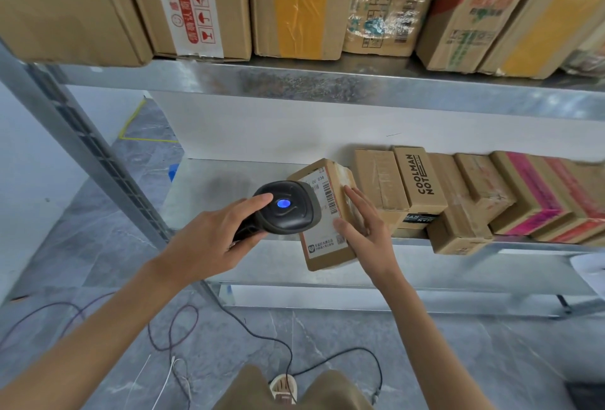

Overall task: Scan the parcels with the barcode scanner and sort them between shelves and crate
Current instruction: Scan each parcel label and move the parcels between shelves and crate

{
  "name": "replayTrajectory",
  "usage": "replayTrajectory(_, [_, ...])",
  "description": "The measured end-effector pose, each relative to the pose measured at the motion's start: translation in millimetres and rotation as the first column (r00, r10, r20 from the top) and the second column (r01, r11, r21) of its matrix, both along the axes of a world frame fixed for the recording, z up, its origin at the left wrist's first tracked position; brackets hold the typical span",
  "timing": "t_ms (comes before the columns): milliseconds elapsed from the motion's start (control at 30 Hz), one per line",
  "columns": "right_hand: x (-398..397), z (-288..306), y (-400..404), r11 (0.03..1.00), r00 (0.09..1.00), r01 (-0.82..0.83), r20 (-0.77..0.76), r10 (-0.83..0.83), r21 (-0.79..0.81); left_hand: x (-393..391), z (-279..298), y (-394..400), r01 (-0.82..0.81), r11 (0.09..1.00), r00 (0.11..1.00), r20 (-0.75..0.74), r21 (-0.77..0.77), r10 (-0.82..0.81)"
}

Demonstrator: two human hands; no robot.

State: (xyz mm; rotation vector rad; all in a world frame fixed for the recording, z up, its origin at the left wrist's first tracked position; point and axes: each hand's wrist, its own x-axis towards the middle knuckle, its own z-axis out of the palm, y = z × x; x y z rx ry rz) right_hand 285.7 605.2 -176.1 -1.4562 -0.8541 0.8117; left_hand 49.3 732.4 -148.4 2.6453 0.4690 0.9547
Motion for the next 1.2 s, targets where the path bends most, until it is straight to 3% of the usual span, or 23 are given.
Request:
replayTrajectory(233, [-3.1, -6.6, -0.7, 1.0, 1.0, 0.023, 0.007, -0.023, -0.019, 1.4, -1.1, -0.5, -0.026, 0.999, 1.0, 0.009, -0.039, 0.026])
replayTrajectory(367, [-6.1, -10.0, -11.4, 0.998, 0.998, 0.051, -0.018, -0.052, -0.044, 7.2, -8.5, -1.0, 0.024, 0.981, 0.999, 0.053, -0.193, -0.014])
replayTrajectory(600, [-3.4, -9.2, -54.4, 0.971, 0.975, 0.223, 0.002, -0.223, -0.091, 43.6, -26.5, -11.4, 0.139, 0.933, 0.984, 0.149, -0.332, -0.093])
replayTrajectory(733, [6.7, -9.6, -90.9, 0.932, 0.934, 0.353, -0.034, -0.356, -0.087, 82.6, -29.1, -23.5, 0.21, 0.837, 0.969, 0.219, -0.505, -0.111])
replayTrajectory(900, [15.2, -15.7, -149.6, 0.844, 0.85, 0.526, 0.053, -0.524, -0.105, 144.6, -20.0, -54.0, 0.373, 0.739, 0.919, 0.333, -0.56, -0.211])
replayTrajectory(1200, [40.2, -21.2, -264.7, 0.54, 0.546, 0.838, 0.087, -0.833, -0.085, 257.0, -15.1, -169.1, 0.507, 0.557, 0.849, 0.269, -0.658, -0.455])
